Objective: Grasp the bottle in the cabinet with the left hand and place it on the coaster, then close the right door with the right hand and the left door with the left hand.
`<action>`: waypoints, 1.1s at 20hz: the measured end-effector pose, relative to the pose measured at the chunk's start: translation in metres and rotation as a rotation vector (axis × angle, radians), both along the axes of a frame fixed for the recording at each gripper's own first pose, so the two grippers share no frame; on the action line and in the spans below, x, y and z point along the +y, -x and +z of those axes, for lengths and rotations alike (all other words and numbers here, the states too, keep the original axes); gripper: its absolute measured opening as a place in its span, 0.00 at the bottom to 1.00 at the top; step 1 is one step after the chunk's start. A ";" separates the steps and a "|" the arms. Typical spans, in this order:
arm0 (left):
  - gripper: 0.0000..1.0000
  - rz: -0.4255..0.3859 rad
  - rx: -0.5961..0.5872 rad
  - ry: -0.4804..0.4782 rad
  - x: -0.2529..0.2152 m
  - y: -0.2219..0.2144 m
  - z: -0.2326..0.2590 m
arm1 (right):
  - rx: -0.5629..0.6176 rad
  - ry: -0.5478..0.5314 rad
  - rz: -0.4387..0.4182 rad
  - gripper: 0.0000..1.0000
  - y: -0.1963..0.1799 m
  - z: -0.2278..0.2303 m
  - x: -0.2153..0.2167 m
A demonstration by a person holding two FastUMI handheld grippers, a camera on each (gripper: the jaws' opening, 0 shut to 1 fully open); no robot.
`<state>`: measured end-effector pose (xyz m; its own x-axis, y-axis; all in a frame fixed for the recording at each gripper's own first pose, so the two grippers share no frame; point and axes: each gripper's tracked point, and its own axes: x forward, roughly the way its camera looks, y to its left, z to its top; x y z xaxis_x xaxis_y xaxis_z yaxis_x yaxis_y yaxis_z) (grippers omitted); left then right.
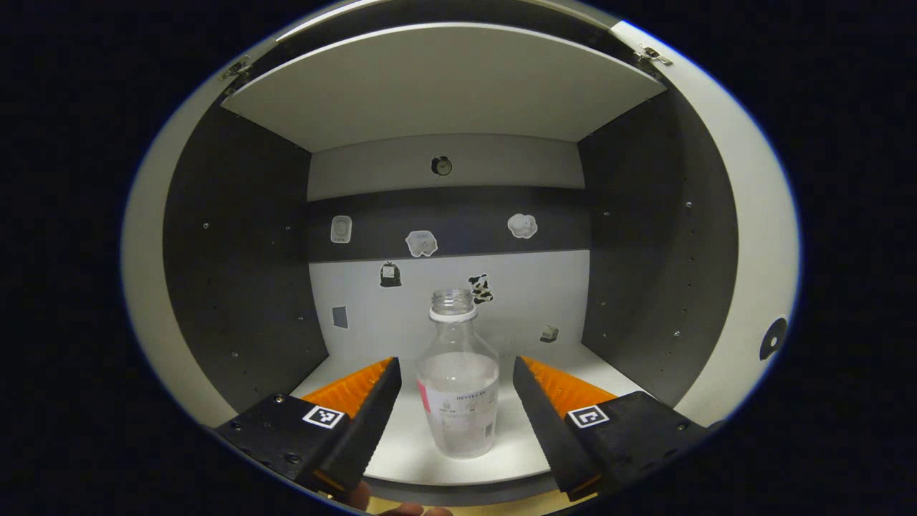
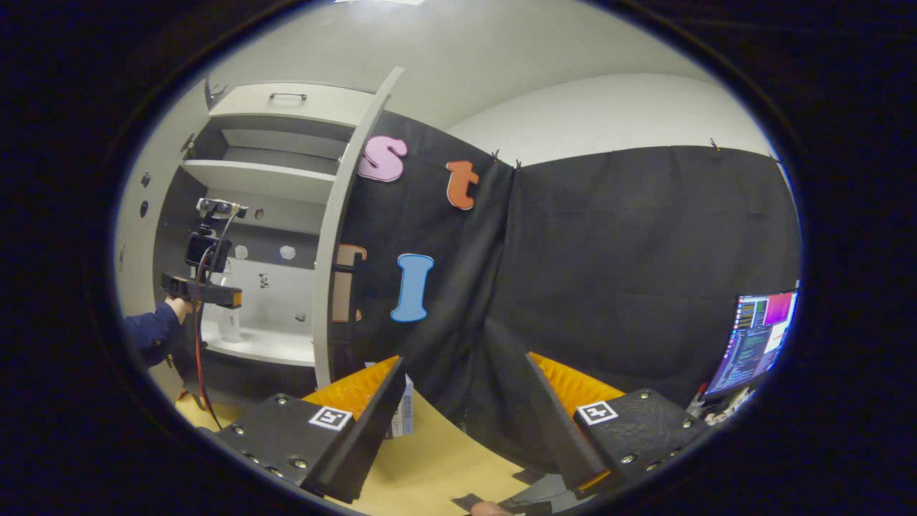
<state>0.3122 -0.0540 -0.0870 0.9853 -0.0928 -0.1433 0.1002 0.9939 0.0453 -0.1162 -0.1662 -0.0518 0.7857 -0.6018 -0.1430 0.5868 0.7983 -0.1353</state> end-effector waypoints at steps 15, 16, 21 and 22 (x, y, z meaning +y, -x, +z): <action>0.76 -0.079 0.039 0.097 -0.014 0.048 0.006 | 0.010 -0.042 0.091 0.98 -0.006 -0.010 0.001; 0.76 -0.084 0.039 0.096 -0.011 0.060 0.008 | 0.008 -0.046 0.116 0.98 -0.010 -0.010 0.003; 0.76 -0.107 0.057 0.105 0.007 0.122 0.001 | -0.007 -0.067 0.236 0.98 -0.030 -0.012 0.019; 0.76 -0.112 0.062 0.104 0.010 0.135 -0.003 | -0.009 -0.072 0.259 0.98 -0.033 -0.014 0.022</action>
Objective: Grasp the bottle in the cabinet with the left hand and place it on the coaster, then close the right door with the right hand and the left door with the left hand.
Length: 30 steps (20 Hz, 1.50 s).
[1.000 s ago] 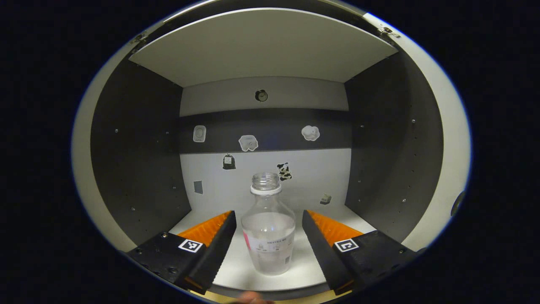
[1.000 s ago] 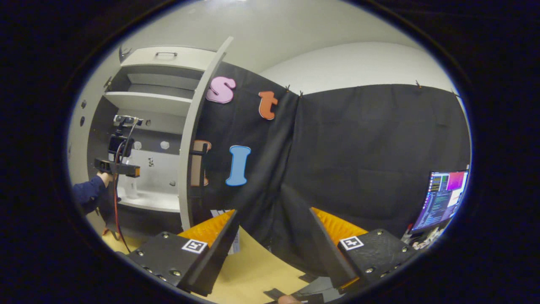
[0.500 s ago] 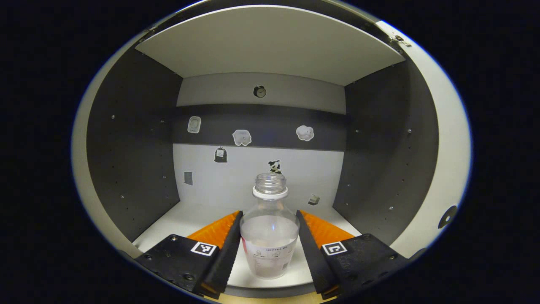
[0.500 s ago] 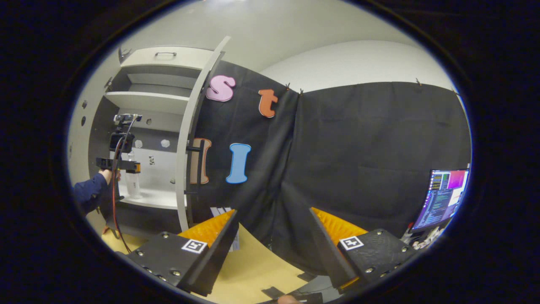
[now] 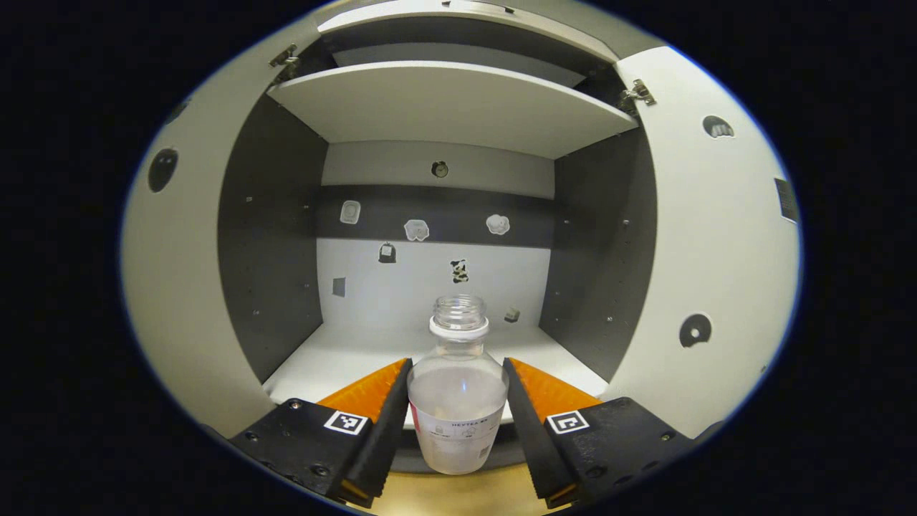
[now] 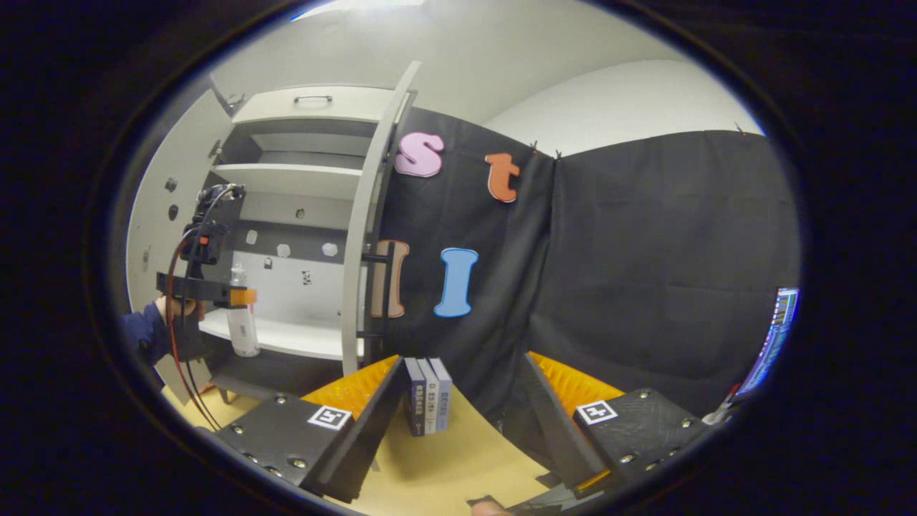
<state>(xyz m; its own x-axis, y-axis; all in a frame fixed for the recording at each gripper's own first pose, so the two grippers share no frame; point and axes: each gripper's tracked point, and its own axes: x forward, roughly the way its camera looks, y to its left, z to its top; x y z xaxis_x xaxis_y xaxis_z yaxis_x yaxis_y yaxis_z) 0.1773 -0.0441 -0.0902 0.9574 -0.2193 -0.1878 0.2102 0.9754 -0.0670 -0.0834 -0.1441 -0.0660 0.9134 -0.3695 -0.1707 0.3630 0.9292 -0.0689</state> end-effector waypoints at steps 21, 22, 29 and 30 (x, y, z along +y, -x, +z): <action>0.77 0.064 0.528 0.095 0.042 0.172 -0.277 | 0.008 -0.104 0.102 0.99 0.001 -0.017 0.022; 0.77 0.072 0.533 0.096 0.042 0.176 -0.285 | 0.011 -0.106 0.093 0.99 0.003 -0.018 0.020; 0.78 0.076 0.509 0.055 0.039 0.189 -0.310 | 0.032 -0.137 0.072 0.98 0.002 -0.030 0.012; 0.80 0.070 0.500 0.066 0.036 0.187 -0.308 | 0.034 -0.139 0.073 0.98 0.002 -0.030 0.013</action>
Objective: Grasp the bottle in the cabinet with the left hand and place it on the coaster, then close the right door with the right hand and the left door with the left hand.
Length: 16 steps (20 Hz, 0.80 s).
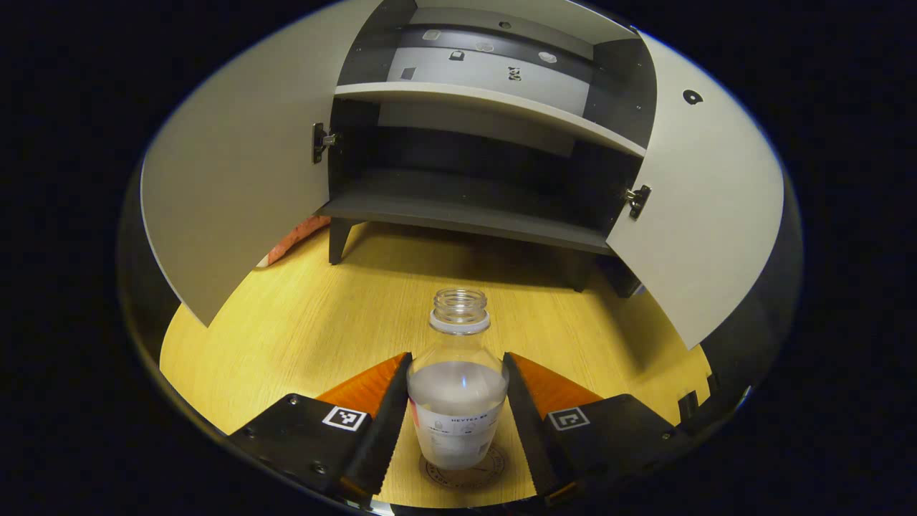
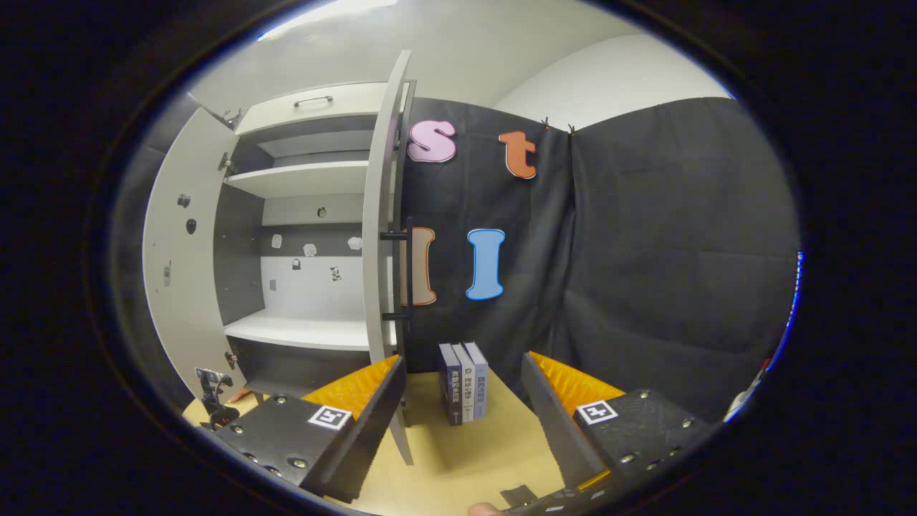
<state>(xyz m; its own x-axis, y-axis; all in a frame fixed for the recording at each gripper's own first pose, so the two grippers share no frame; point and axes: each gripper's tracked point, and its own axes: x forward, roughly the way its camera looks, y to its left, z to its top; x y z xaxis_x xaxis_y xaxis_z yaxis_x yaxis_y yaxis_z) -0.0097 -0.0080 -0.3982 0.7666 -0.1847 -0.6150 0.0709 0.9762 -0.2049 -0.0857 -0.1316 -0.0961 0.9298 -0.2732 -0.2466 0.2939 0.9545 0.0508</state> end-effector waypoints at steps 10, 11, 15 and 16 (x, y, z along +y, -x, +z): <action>0.78 0.001 -0.023 -0.003 -0.003 0.022 -0.002 | 0.021 -0.015 0.019 0.98 0.000 -0.010 0.009; 0.78 0.003 -0.018 -0.001 -0.002 0.026 -0.002 | 0.022 -0.017 0.019 0.98 0.000 -0.011 0.009; 0.78 -0.029 0.007 0.002 -0.003 0.047 0.000 | 0.030 -0.021 0.031 0.98 -0.002 -0.015 0.013; 0.78 -0.041 0.013 -0.001 -0.003 0.052 0.000 | 0.032 -0.025 0.035 0.98 -0.003 -0.016 0.014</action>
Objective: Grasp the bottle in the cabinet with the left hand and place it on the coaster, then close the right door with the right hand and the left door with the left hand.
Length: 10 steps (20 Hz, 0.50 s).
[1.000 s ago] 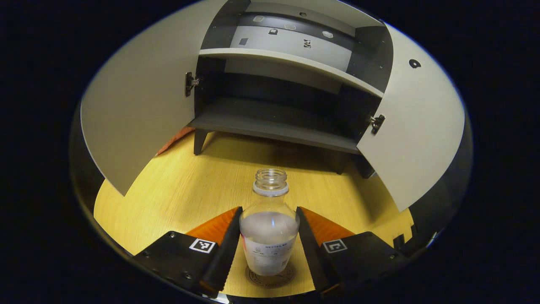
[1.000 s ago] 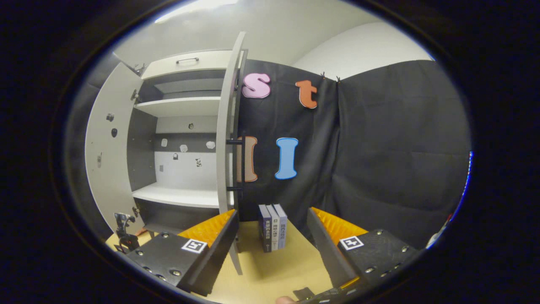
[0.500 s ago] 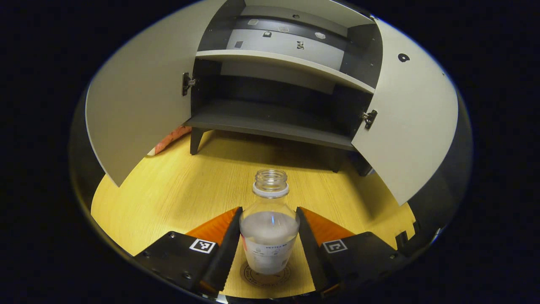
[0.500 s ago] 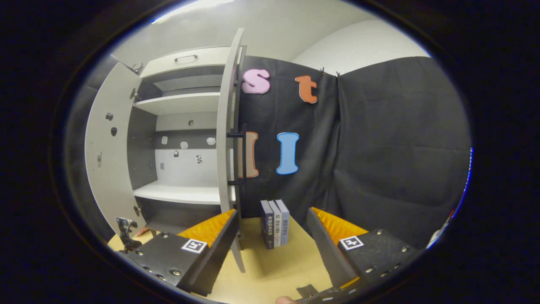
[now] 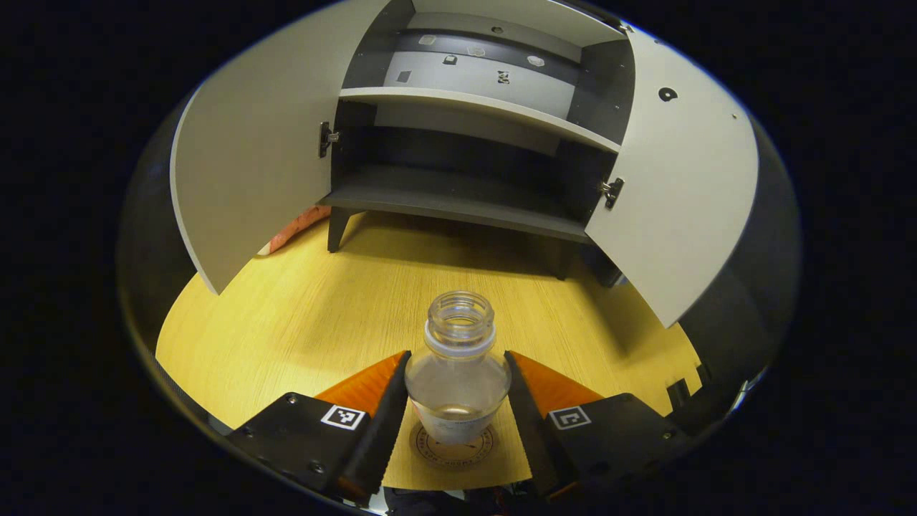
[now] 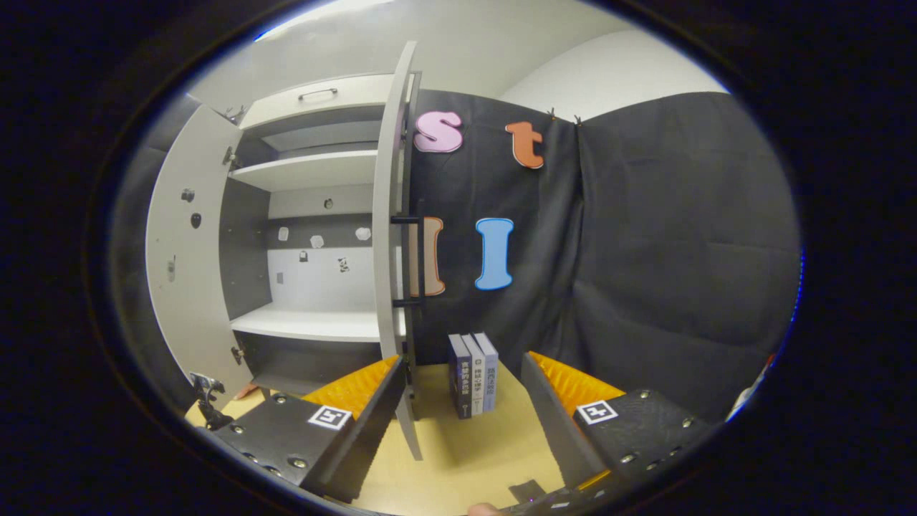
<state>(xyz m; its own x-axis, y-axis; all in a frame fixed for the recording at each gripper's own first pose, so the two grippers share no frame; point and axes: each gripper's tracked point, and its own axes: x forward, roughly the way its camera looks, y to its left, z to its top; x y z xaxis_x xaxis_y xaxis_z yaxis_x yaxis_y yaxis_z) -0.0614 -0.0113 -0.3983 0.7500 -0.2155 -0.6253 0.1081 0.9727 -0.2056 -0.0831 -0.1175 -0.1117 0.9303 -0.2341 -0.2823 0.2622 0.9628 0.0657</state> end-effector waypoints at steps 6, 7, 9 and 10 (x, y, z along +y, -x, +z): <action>0.78 -0.027 0.031 -0.010 0.000 0.010 -0.001 | 0.003 -0.015 0.036 0.99 -0.008 -0.004 0.013; 0.78 -0.031 0.043 -0.001 -0.002 0.012 -0.001 | 0.003 -0.015 0.042 0.98 -0.007 -0.004 0.014; 0.78 -0.037 0.054 0.011 -0.005 0.015 0.000 | 0.002 -0.009 0.043 0.98 -0.007 -0.004 0.013; 0.78 -0.040 0.056 0.006 -0.005 0.016 0.000 | 0.003 -0.009 0.042 0.98 -0.006 -0.004 0.013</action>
<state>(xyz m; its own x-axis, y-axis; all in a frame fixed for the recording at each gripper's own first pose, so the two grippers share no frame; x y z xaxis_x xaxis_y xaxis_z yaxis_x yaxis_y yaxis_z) -0.0771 -0.0163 -0.3986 0.7043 -0.2487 -0.6649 0.1350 0.9664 -0.2185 -0.0769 -0.1049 -0.1158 0.9383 -0.1927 -0.2872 0.2221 0.9723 0.0733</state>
